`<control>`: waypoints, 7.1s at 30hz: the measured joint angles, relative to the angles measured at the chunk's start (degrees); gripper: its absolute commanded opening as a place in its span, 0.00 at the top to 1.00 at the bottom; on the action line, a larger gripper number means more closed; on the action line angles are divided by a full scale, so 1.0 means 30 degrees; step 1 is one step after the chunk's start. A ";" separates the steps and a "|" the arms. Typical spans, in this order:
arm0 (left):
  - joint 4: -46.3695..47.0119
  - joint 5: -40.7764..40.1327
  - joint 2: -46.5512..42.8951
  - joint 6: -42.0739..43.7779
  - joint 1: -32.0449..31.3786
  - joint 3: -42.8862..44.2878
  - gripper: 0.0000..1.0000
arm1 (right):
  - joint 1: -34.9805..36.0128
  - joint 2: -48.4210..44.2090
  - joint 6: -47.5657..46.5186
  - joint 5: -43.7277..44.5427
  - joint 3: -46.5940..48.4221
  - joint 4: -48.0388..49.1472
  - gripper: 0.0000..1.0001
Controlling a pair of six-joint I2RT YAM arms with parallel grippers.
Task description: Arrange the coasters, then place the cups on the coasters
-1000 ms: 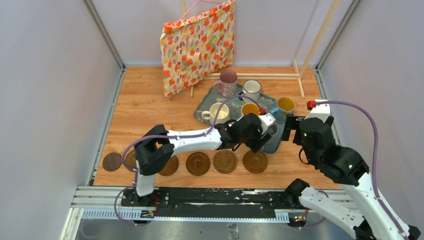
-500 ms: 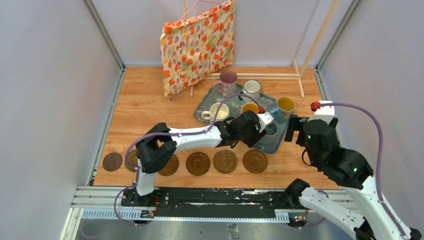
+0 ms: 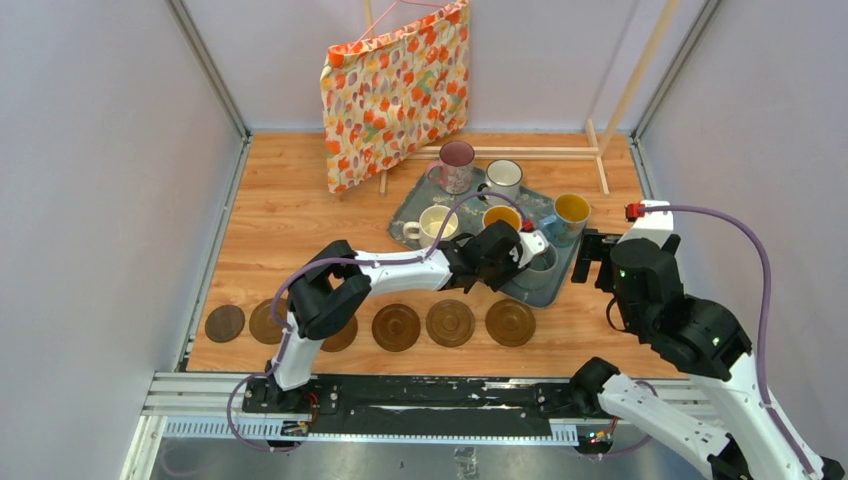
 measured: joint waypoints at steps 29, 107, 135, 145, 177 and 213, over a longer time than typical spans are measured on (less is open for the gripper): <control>0.1967 -0.0495 -0.1727 -0.0022 -0.0466 -0.1902 1.00 | 0.0000 0.0423 -0.0007 0.0306 -0.0036 -0.0131 0.02; 0.4823 -0.1523 0.0342 -0.2251 -0.0816 -0.1872 1.00 | 0.0000 0.0801 -0.0022 0.0408 -0.0933 0.0044 0.02; 0.3752 -0.1523 -0.4269 -0.2157 -0.2317 -0.5603 1.00 | 0.0000 0.0896 -0.0058 0.0423 -0.0933 0.0233 0.02; 0.3891 -0.2951 -0.6703 -0.2878 -0.4226 -0.8386 1.00 | 0.0000 0.1231 -0.0160 0.0423 -0.1158 0.0605 0.02; 0.5107 -0.3920 -0.6164 -0.4167 -0.5180 -0.9632 1.00 | 0.0000 0.1224 -0.0291 0.0423 -0.1158 0.0612 0.02; 0.6084 -0.4379 -0.9020 -0.4714 -0.5209 -0.9624 0.33 | 0.0000 0.1377 -0.0284 0.0248 -0.1268 0.0685 0.00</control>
